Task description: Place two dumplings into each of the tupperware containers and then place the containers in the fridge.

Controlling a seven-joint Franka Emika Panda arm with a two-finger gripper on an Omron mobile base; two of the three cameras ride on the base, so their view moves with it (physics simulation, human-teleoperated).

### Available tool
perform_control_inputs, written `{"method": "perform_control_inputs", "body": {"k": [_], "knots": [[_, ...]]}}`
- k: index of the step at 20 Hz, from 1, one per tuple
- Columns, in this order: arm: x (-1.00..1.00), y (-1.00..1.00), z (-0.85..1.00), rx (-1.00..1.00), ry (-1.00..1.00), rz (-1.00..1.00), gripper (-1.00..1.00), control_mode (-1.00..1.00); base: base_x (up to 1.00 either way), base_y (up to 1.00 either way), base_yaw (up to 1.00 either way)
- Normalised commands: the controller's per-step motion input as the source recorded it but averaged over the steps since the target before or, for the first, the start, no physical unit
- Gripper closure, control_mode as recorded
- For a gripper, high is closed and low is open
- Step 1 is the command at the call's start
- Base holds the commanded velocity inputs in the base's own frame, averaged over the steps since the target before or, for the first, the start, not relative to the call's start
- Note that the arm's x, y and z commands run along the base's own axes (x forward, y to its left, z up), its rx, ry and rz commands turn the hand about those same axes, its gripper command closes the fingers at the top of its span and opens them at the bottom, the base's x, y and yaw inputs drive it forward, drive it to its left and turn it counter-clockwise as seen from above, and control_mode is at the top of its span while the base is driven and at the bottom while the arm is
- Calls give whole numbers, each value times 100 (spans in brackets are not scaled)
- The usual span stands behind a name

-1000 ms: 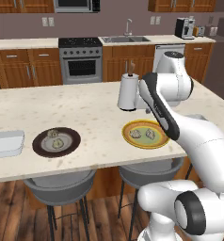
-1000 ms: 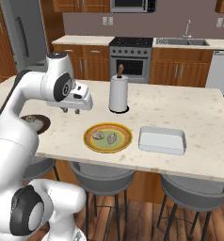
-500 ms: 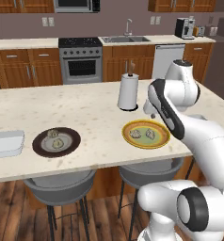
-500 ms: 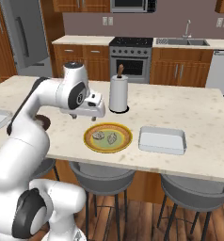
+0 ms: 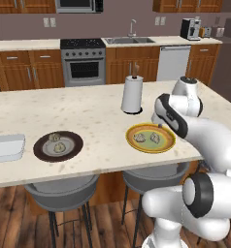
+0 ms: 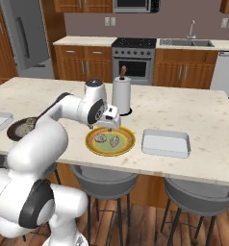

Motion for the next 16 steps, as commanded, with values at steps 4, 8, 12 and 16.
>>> {"method": "perform_control_inputs", "body": {"k": [4,8,12,16], "knots": [[39,-18,-57,0,0,0,-100,-100,0,0,0],[37,-3,-61,0,0,0,-100,-100,0,0,0],[44,0,-49,0,0,0,-100,-100,0,0,0],[44,0,-53,0,0,0,-100,-100,0,0,0]]}}
